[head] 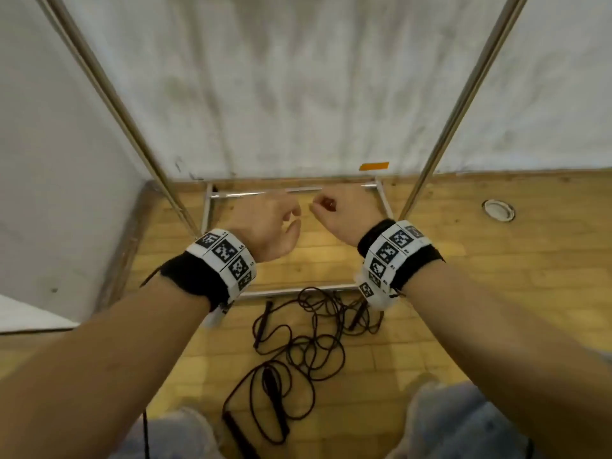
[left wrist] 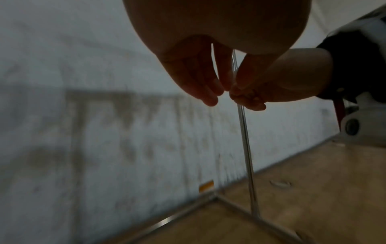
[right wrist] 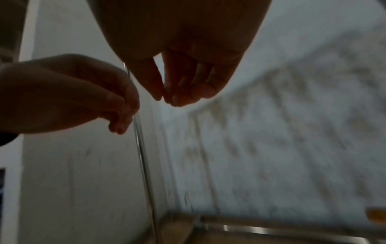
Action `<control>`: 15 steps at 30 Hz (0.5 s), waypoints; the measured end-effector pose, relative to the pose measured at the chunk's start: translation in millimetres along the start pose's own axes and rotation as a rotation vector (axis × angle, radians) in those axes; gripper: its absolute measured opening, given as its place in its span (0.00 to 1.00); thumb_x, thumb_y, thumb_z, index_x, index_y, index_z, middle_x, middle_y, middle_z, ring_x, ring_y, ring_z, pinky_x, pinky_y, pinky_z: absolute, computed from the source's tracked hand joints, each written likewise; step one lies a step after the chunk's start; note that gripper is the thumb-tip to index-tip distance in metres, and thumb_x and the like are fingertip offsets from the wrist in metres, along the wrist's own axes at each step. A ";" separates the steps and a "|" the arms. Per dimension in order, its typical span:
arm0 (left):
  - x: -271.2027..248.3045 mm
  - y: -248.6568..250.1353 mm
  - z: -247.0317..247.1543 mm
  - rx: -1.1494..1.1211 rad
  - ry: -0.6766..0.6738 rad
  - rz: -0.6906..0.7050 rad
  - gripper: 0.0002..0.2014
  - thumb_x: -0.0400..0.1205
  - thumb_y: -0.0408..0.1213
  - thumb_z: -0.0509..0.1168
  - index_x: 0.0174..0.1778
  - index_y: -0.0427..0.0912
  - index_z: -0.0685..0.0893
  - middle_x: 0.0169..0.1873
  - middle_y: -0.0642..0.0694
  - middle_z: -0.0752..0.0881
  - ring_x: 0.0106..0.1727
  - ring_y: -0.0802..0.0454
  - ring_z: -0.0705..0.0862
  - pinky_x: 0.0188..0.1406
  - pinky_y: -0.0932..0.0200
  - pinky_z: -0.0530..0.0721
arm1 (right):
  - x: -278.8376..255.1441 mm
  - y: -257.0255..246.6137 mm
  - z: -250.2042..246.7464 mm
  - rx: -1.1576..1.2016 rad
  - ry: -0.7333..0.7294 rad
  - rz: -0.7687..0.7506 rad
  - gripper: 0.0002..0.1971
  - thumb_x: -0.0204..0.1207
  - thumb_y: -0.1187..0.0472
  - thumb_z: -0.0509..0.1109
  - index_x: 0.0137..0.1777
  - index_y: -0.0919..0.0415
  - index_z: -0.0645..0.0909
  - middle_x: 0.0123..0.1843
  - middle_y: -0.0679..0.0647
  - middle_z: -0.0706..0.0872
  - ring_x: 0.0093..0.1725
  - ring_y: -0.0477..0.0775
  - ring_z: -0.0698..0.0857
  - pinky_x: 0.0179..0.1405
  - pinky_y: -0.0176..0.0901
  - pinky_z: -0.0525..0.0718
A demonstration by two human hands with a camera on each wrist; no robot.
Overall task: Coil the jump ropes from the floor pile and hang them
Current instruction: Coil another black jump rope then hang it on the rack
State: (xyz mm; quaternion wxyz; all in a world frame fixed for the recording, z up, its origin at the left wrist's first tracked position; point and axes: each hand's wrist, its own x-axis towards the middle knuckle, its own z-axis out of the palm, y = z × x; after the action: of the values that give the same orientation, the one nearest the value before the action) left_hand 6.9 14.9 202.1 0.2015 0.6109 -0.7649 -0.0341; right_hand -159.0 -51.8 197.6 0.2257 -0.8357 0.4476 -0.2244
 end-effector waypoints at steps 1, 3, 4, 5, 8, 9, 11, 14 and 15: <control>-7.4 -6.3 22.5 0.001 -0.069 -0.023 0.07 0.76 0.42 0.66 0.47 0.46 0.86 0.36 0.57 0.76 0.39 0.51 0.81 0.39 0.59 0.69 | -6.5 13.3 19.3 -0.036 -0.102 0.018 0.08 0.77 0.53 0.67 0.43 0.55 0.85 0.37 0.46 0.82 0.37 0.46 0.78 0.31 0.34 0.69; -21.8 -17.6 66.2 -0.017 -0.209 -0.070 0.09 0.77 0.45 0.64 0.48 0.48 0.86 0.38 0.57 0.75 0.41 0.51 0.80 0.37 0.60 0.70 | -18.5 38.5 54.9 -0.105 -0.273 0.061 0.09 0.78 0.53 0.66 0.44 0.56 0.85 0.37 0.47 0.82 0.39 0.49 0.79 0.35 0.39 0.73; -28.6 -23.2 87.2 -0.024 -0.267 -0.088 0.09 0.77 0.46 0.64 0.49 0.48 0.85 0.39 0.57 0.76 0.42 0.51 0.80 0.36 0.60 0.70 | -23.3 51.2 71.8 -0.149 -0.360 0.082 0.10 0.78 0.52 0.65 0.44 0.56 0.84 0.39 0.48 0.83 0.40 0.51 0.81 0.36 0.42 0.76; -34.4 -28.4 106.8 -0.022 -0.320 -0.101 0.10 0.78 0.46 0.63 0.49 0.49 0.85 0.40 0.55 0.78 0.43 0.50 0.81 0.36 0.60 0.71 | -28.6 62.6 87.7 -0.200 -0.449 0.105 0.11 0.78 0.52 0.64 0.44 0.56 0.84 0.40 0.50 0.85 0.41 0.53 0.82 0.37 0.43 0.78; -46.7 -42.4 159.6 -0.046 -0.394 -0.126 0.10 0.80 0.47 0.63 0.50 0.48 0.86 0.45 0.51 0.84 0.42 0.47 0.83 0.34 0.60 0.72 | -43.4 95.4 130.2 -0.293 -0.644 0.149 0.11 0.79 0.53 0.61 0.45 0.56 0.83 0.43 0.53 0.84 0.43 0.56 0.81 0.39 0.45 0.78; -50.8 -44.2 170.1 -0.046 -0.414 -0.120 0.11 0.80 0.47 0.62 0.49 0.48 0.86 0.45 0.50 0.84 0.42 0.46 0.83 0.33 0.59 0.72 | -50.1 102.7 138.8 -0.304 -0.672 0.146 0.11 0.80 0.55 0.61 0.46 0.58 0.83 0.45 0.55 0.85 0.45 0.58 0.82 0.41 0.47 0.80; -52.3 -53.4 205.3 -0.060 -0.450 -0.106 0.12 0.81 0.47 0.62 0.50 0.47 0.87 0.46 0.49 0.85 0.44 0.46 0.83 0.35 0.57 0.76 | -56.1 127.3 164.6 -0.306 -0.677 0.145 0.12 0.80 0.57 0.60 0.48 0.60 0.83 0.49 0.58 0.84 0.48 0.61 0.83 0.45 0.48 0.81; -55.9 -63.5 251.5 -0.097 -0.525 -0.141 0.13 0.82 0.46 0.63 0.55 0.45 0.87 0.52 0.48 0.85 0.53 0.47 0.82 0.47 0.53 0.81 | -65.8 158.3 197.2 -0.297 -0.650 0.199 0.12 0.81 0.56 0.60 0.59 0.57 0.81 0.59 0.56 0.78 0.53 0.61 0.82 0.49 0.49 0.82; -56.3 -66.0 265.0 -0.104 -0.549 -0.151 0.14 0.82 0.46 0.63 0.58 0.45 0.86 0.55 0.48 0.83 0.57 0.47 0.80 0.52 0.51 0.81 | -68.3 166.5 206.4 -0.290 -0.630 0.206 0.13 0.81 0.56 0.60 0.63 0.56 0.79 0.61 0.56 0.75 0.53 0.61 0.82 0.50 0.51 0.83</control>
State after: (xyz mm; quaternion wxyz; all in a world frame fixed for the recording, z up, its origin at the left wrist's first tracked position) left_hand -15.3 0.3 -75.4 0.0150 0.6228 -0.7405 -0.2522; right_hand -181.6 -40.2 -75.1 0.2531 -0.8376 0.4652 0.1341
